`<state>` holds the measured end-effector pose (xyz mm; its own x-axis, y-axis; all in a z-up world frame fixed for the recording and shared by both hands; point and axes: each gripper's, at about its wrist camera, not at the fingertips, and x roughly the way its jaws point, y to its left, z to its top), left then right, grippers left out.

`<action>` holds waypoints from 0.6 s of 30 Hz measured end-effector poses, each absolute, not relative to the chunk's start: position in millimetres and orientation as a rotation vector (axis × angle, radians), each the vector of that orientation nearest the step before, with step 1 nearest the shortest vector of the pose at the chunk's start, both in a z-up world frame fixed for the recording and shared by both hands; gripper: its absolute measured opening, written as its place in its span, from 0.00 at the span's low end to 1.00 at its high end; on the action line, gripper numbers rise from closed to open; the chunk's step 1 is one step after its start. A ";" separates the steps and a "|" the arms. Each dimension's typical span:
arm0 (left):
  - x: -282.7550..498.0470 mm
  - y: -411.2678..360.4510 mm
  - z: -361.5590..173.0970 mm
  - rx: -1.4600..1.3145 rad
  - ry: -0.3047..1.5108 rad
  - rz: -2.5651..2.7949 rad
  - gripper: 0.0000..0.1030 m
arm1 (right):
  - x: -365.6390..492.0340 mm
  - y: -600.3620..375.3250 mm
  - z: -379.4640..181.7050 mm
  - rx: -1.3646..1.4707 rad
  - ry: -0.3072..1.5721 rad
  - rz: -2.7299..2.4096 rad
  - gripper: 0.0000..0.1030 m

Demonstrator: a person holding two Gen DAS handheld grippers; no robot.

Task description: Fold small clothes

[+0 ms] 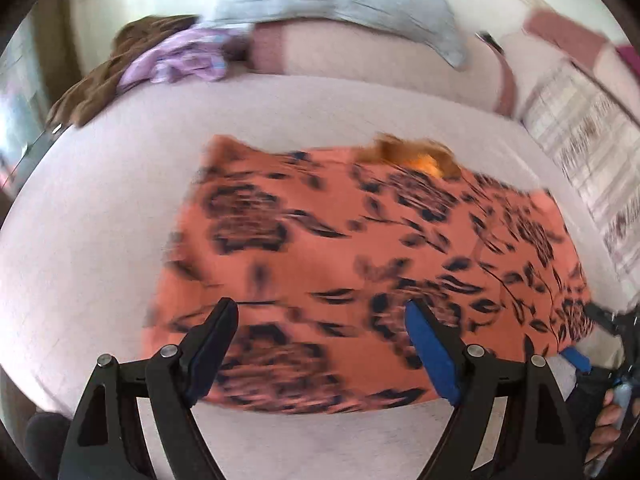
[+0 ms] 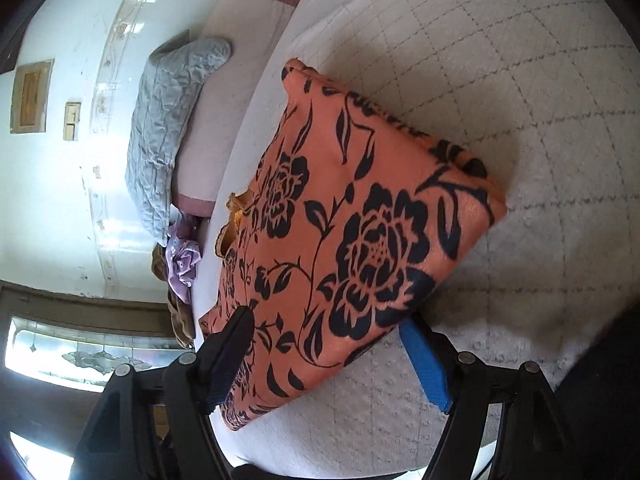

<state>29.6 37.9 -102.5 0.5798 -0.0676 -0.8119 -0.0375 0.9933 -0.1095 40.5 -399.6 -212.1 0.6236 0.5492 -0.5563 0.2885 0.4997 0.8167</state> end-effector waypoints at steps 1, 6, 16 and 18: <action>25.6 55.1 -101.8 -0.144 0.945 0.016 0.84 | 38.6 -399.7 -211.3 1.064 0.927 0.193 0.76; 12.6 146.6 -147.7 -0.352 1.104 0.221 0.80 | 38.5 -393.4 -214.2 1.027 0.917 0.221 0.76; 8.8 132.2 -152.1 -0.228 1.170 0.100 0.16 | 44.8 -389.4 -211.8 1.022 0.938 0.212 0.76; 4.5 122.4 -153.7 -0.114 1.119 0.085 0.18 | 44.8 -391.7 -213.4 1.042 0.937 0.208 0.76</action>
<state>4.5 122.4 -153.7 0.4343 0.0110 -0.9007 -0.1255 0.9909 -0.0484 44.8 -391.7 -213.4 0.6113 0.5568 -0.5624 0.2673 0.5236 0.8090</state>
